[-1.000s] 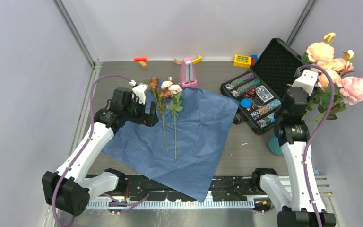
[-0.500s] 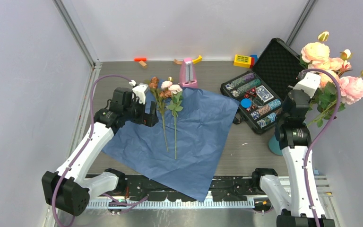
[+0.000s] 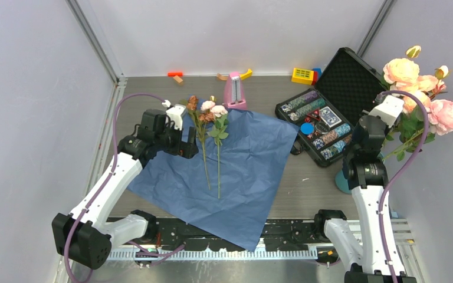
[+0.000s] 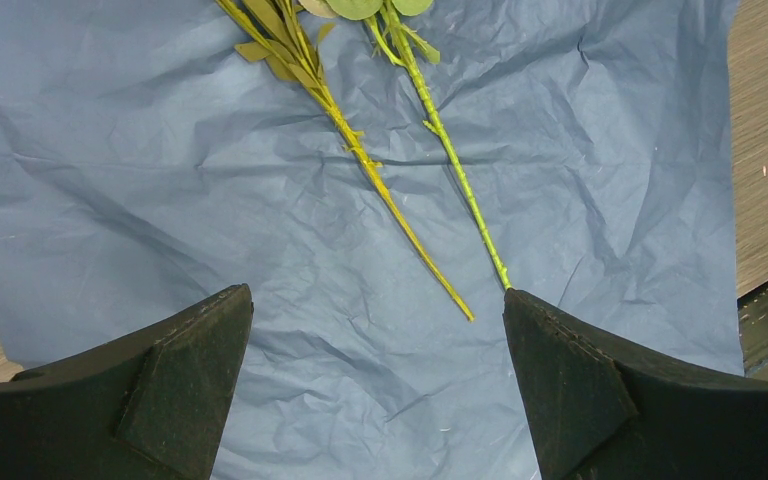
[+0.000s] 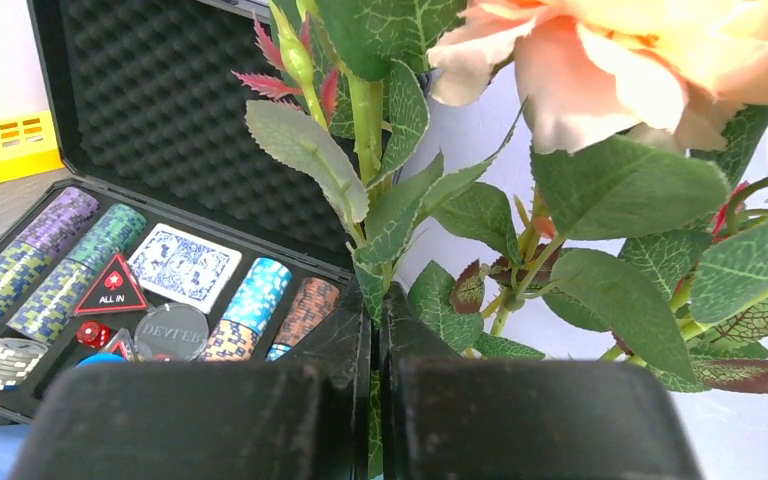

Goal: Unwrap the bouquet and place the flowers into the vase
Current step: Insert the fake flower into the vase.

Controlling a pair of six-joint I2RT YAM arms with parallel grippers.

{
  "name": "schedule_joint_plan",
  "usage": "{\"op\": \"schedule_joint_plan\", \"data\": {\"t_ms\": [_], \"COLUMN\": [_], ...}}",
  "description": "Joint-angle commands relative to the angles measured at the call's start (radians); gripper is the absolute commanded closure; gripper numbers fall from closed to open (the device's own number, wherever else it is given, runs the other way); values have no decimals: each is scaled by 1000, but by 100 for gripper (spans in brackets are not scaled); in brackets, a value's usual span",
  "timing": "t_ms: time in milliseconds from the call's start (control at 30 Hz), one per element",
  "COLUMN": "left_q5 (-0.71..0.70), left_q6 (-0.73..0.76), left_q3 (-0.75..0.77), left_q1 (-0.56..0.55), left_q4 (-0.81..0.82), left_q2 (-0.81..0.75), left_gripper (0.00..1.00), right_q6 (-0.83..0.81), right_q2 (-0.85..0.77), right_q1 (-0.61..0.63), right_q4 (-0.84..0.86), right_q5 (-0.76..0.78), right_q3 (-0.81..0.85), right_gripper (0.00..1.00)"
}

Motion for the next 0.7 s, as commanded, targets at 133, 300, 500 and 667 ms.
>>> {"op": "schedule_joint_plan", "data": {"t_ms": [133,300,500,667], "left_q5": [1,3,3,3], "left_q6": [15,15,15,15], "left_q3": [-1,-1,0,1], "left_q1": [-6,-7,-8,-10], "left_q4": [11,10,10,11], "left_q2": [-25,-23,-19,-16], "left_gripper": [0,0,0,0], "right_q6": [69,82,92,108], "right_q2": [26,27,11,10], "right_q1": [2,1,1,2], "right_q4": [2,5,1,-29], "right_q5": [39,37,28,-16], "right_q3": [-23,-27,-21,-5], "right_gripper": [95,88,77,65]}}
